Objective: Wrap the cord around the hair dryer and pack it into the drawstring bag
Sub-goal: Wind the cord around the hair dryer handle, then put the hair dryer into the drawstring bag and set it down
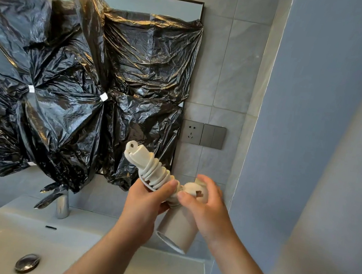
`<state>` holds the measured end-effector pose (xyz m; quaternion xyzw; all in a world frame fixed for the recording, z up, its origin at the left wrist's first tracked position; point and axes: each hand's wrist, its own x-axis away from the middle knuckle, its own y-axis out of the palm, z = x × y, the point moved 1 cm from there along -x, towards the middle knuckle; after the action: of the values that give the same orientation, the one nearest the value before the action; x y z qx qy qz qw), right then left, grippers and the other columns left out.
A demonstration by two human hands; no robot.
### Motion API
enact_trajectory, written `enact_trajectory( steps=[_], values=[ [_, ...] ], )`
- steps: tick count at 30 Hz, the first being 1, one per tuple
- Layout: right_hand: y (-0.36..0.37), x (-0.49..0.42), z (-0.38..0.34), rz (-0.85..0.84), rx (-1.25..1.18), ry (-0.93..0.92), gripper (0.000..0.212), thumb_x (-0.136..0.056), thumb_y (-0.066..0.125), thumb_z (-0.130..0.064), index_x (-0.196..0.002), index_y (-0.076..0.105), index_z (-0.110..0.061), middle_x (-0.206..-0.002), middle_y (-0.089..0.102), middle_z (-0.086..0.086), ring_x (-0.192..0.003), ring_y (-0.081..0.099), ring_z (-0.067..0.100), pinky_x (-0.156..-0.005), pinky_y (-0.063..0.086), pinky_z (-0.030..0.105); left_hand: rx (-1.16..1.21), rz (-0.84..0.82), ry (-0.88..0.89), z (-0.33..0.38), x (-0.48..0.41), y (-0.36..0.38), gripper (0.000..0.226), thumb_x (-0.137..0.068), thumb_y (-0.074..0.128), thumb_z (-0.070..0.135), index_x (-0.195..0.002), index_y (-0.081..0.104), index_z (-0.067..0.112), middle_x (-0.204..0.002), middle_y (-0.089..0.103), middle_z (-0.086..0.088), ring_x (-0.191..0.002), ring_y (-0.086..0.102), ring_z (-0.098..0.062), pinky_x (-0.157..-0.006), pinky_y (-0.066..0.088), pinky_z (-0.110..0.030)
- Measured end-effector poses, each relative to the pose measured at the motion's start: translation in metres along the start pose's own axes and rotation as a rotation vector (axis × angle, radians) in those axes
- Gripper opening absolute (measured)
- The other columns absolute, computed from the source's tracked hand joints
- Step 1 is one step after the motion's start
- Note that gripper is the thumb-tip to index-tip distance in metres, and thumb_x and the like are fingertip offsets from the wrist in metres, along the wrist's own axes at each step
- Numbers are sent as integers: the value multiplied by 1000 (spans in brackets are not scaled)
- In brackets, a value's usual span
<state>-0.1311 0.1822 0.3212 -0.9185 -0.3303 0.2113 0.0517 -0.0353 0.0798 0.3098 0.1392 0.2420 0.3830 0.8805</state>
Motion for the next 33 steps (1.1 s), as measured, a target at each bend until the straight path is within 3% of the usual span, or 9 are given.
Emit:
enact_trajectory(
  steps=[1,3,7,13,17,20,24,29,33],
  values=[
    [2,2,-1,49,-6,3,90,-47,69,-60,-130,46,-36,-140,37,-11,-122,46,7,-100,43,28,48,29,16,-2,2,2,35,-76,75,9,-106,59,-1,-89,67,-17,-83,69,-29,-65,59,-34],
    [5,3,-2,60,-64,29,109,-49,72,-58,-146,26,-35,-145,25,-13,-119,44,6,-89,43,18,107,83,45,-4,5,6,35,-80,73,6,-111,58,-3,-95,69,-20,-91,69,-33,-76,60,-41],
    [8,-2,5,-29,-113,86,119,-49,69,-64,-150,13,-38,-149,37,-1,-120,53,12,-99,45,29,132,125,88,-7,6,7,35,-80,73,4,-112,58,-1,-97,69,-20,-92,69,-33,-80,58,-44],
    [10,-2,12,-29,-132,63,111,-47,67,-46,-146,18,-44,-142,42,5,-116,57,17,-100,50,40,179,109,87,-13,7,3,44,-71,80,9,-110,60,2,-98,72,-17,-94,71,-31,-74,58,-34],
    [7,1,9,7,-144,52,121,-47,71,-46,-151,10,-38,-142,40,-4,-122,52,13,-100,46,31,246,106,97,-15,8,4,42,-74,72,12,-111,59,-2,-99,71,-19,-96,70,-31,-83,58,-41],
    [6,0,10,-14,-207,79,117,-55,76,-41,-152,11,-35,-134,47,-8,-111,56,5,-83,44,17,295,123,96,-14,6,4,46,-79,74,11,-117,55,-6,-103,68,-22,-98,69,-32,-90,56,-46],
    [4,-6,16,-92,-245,97,100,-58,75,-30,-143,23,-35,-119,59,-7,-96,63,1,-67,50,12,293,140,57,-21,9,3,52,-77,74,14,-120,53,-6,-108,66,-24,-100,68,-34,-91,55,-48],
    [-2,-9,21,-90,-271,99,106,-57,74,-29,-149,20,-34,-128,56,-4,-104,61,4,-72,50,17,178,-15,-47,-19,9,-9,35,-75,68,12,-109,63,6,-106,73,-16,-101,70,-28,-83,58,-39],
    [2,-7,23,-87,-259,78,105,-57,73,-28,-147,21,-36,-126,52,-9,-104,57,-3,-80,48,20,138,-33,-94,-21,8,-16,42,-70,71,7,-110,64,1,-106,73,-19,-98,72,-28,-77,60,-34]
  ],
)
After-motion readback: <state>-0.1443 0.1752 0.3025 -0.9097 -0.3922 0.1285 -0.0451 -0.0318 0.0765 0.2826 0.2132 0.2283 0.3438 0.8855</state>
